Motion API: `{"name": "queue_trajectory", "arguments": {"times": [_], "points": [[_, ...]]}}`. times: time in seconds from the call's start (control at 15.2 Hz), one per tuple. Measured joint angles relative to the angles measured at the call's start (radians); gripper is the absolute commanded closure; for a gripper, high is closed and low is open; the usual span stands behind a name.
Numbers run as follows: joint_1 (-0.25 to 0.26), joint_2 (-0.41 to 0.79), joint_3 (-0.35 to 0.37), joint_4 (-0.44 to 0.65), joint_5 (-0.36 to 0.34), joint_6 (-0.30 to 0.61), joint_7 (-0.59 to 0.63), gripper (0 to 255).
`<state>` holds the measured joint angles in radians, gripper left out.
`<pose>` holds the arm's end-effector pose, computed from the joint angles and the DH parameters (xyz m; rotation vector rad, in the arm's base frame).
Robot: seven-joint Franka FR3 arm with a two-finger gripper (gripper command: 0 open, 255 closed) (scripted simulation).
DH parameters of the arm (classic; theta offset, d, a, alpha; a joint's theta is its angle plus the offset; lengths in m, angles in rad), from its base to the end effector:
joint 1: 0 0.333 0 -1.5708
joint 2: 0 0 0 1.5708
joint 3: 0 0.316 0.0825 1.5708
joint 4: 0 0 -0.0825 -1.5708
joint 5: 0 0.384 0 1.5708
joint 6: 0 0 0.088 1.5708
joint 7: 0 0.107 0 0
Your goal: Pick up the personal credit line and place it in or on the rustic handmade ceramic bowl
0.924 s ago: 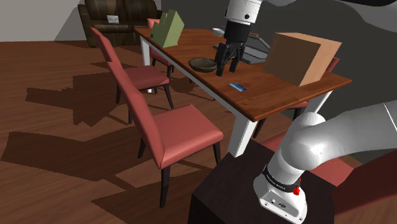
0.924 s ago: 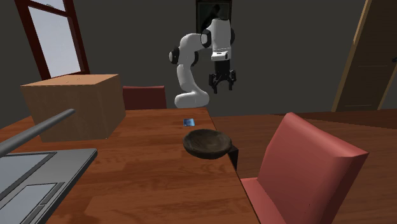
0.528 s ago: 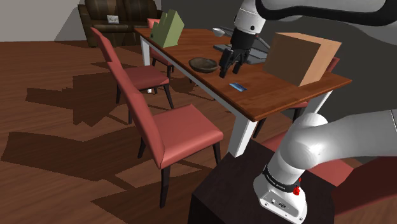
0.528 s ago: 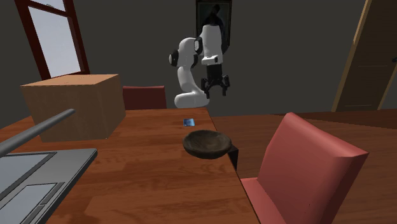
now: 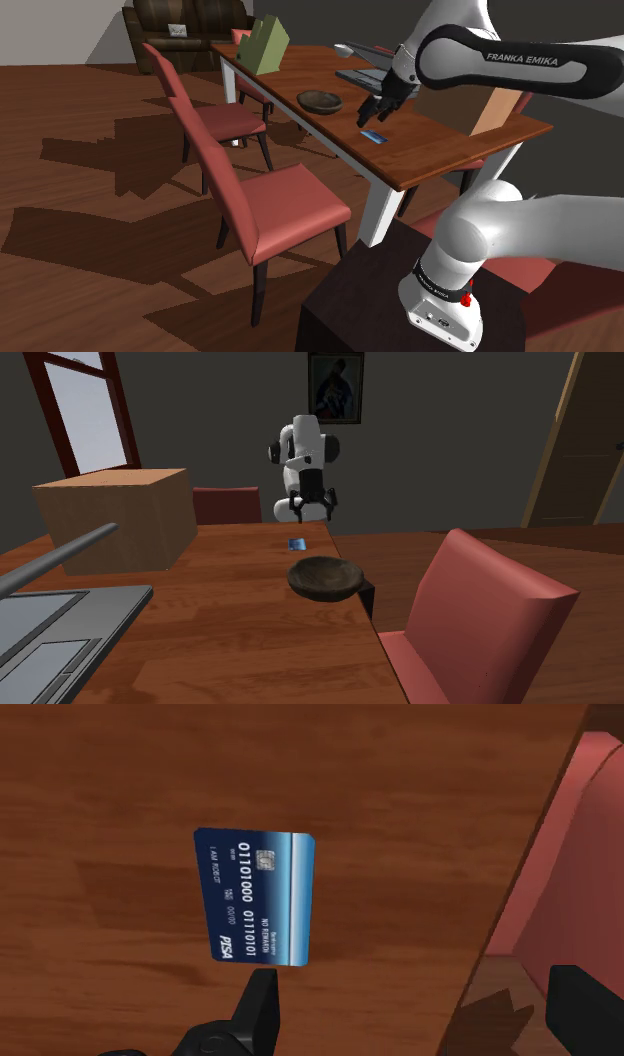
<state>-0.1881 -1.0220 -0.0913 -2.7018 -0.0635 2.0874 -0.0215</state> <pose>0.2752 -0.0863 0.5438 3.0254 -0.3193 0.6242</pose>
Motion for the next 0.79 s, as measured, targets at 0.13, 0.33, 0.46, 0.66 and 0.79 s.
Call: {"name": "queue_trajectory", "arguments": {"times": [0.13, 0.33, 0.46, 0.66, 0.79], "points": [[-0.038, -0.015, -0.033, -0.054, -0.029, 0.105, -0.011, 0], [-0.090, -0.028, -0.079, -0.133, -0.065, 0.260, -0.025, 0], [-0.097, -0.008, -0.090, -0.145, -0.073, 0.311, -0.028, 0], [-0.098, 0.033, -0.098, -0.163, -0.078, 0.374, -0.028, 0], [-0.097, 0.064, -0.102, -0.173, -0.080, 0.416, -0.027, 0]]}}
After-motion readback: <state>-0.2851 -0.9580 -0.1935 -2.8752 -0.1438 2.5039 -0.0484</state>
